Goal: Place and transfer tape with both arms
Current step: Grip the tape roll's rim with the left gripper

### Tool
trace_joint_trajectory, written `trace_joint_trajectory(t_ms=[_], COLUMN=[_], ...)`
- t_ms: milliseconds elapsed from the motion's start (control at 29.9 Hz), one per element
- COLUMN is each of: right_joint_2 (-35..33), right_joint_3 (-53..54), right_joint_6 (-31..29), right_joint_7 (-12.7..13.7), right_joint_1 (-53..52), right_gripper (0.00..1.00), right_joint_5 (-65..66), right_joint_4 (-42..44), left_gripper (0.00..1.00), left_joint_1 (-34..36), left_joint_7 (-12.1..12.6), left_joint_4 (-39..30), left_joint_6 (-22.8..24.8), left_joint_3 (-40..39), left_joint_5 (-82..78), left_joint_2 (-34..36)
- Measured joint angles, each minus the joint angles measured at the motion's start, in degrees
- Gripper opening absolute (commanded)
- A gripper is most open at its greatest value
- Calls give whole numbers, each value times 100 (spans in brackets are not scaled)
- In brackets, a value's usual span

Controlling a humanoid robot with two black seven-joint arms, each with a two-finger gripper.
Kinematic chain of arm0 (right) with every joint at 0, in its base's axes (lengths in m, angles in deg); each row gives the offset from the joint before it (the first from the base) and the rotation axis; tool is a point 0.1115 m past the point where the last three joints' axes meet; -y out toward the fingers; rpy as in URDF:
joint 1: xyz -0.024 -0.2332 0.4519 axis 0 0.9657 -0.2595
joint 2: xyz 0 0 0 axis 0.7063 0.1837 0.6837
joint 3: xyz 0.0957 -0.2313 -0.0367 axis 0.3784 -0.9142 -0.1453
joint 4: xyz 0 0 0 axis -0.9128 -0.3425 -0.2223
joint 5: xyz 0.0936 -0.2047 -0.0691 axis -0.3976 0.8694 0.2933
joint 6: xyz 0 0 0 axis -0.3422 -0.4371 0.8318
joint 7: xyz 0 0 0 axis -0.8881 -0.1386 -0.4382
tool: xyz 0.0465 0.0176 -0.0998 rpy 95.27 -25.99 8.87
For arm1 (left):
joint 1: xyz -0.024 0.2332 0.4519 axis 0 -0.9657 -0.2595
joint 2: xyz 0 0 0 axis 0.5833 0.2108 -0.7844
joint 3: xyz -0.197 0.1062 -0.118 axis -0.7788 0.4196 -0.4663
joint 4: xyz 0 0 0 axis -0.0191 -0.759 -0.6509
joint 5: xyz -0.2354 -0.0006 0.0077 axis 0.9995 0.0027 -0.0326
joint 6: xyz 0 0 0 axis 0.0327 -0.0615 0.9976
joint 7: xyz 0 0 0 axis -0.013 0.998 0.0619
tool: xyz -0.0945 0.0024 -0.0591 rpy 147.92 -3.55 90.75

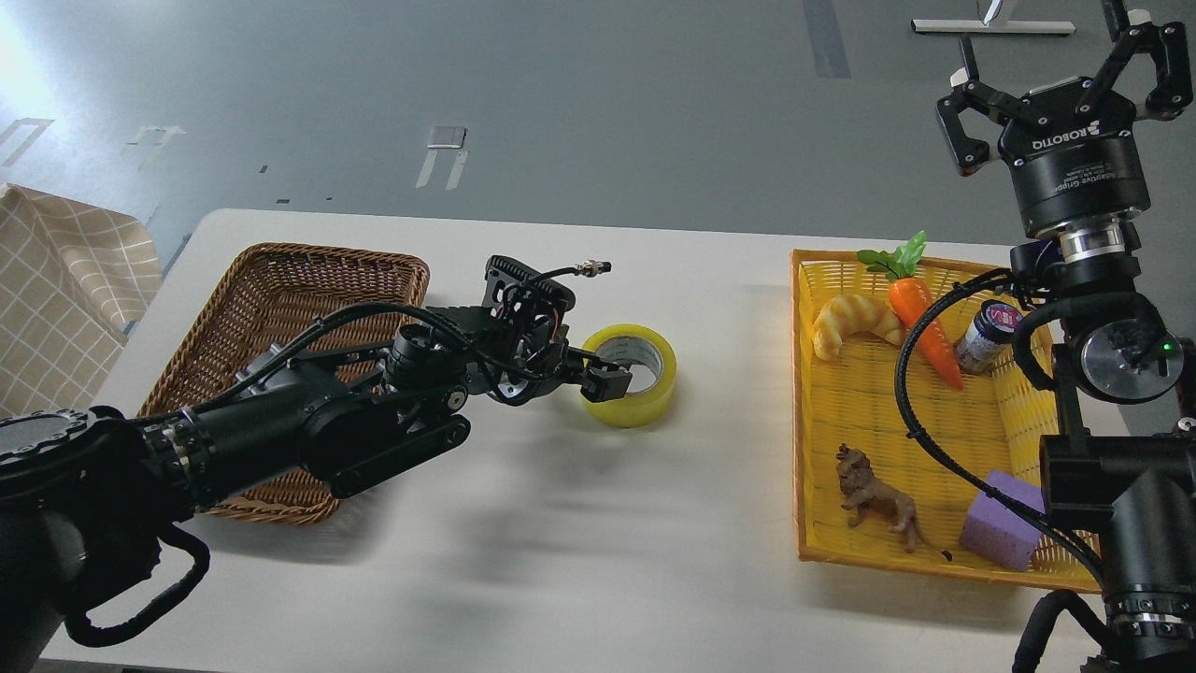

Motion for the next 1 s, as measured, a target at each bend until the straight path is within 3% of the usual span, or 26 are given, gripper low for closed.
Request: trace_joint_trajectory(t_ms=[201, 301, 635, 702, 1003], right_joint_2=[0, 0, 0, 0, 0], right_joint_3=[0, 0, 0, 0, 9], right_joint_6=[-29, -31, -31, -32, -35], right_joint_7=[-14, -17, -27, -27, -28], right_joint_1=[36, 59, 136, 141, 150], right_gripper=[100, 100, 100, 100, 100], right_joint_5=[0, 0, 0, 0, 0], right_joint_4=[-1, -22, -54, -54, -54], left_gripper=[93, 85, 76, 64, 43], left_joint_1=[35, 57, 76, 76, 81], left_joint_7=[-3, 20, 53, 53, 53], left_joint_4=[29, 30, 40, 47, 81], left_joint_6=[0, 0, 81, 119, 190], left_joint_3=[8, 8, 8, 8, 8], left_joint_5=[10, 11, 5, 5, 12], left_joint_2=[-5, -20, -144, -145, -146])
